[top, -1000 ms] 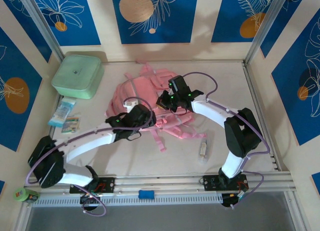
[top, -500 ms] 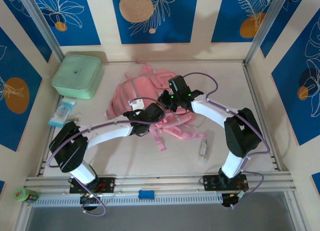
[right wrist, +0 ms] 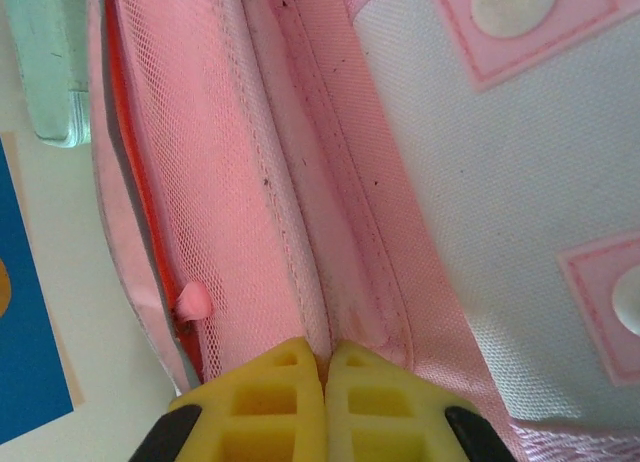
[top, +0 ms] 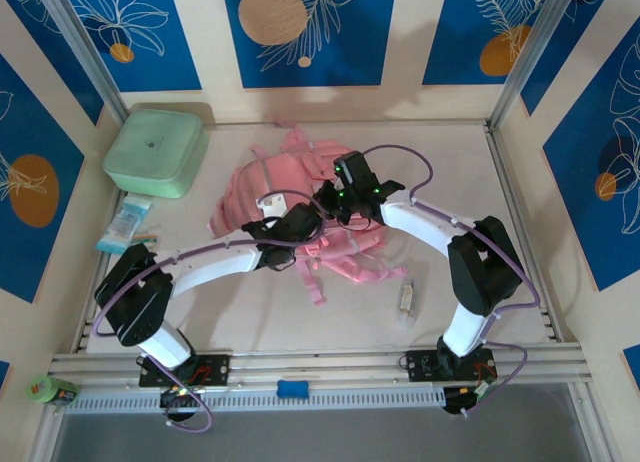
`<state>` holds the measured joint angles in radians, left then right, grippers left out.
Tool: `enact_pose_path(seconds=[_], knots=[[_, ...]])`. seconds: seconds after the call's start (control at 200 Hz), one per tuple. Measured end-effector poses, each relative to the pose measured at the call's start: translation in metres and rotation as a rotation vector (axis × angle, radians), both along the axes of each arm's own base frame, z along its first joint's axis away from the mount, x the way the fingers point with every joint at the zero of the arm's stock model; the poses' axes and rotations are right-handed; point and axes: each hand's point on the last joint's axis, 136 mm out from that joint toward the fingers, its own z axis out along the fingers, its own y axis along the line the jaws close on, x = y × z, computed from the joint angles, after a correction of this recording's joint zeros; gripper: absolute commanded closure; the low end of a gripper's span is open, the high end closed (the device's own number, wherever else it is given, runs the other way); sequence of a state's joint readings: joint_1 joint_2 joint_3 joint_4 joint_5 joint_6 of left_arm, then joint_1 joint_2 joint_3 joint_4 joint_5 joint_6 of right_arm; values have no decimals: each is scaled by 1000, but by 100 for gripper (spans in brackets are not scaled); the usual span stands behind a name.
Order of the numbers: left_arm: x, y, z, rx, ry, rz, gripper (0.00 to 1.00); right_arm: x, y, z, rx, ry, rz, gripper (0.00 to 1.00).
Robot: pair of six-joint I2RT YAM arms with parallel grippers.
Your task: Pack books, pencil case, and school supplies into a backpack
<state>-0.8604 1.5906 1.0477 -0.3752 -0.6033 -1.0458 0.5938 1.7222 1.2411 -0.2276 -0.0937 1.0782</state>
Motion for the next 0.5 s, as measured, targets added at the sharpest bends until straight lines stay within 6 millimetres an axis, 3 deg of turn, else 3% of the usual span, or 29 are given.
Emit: enact_pose_path(seconds=[0.115, 0.325, 0.5], knots=[[2, -3, -1, -12, 12, -23, 52, 0, 0, 0, -1, 0, 0, 100], [8, -12, -5, -36, 19, -41, 71, 1, -1, -1, -6, -3, -5, 100], [10, -14, -5, -50, 24, -44, 81, 2, -2, -1, -9, -4, -10, 100]])
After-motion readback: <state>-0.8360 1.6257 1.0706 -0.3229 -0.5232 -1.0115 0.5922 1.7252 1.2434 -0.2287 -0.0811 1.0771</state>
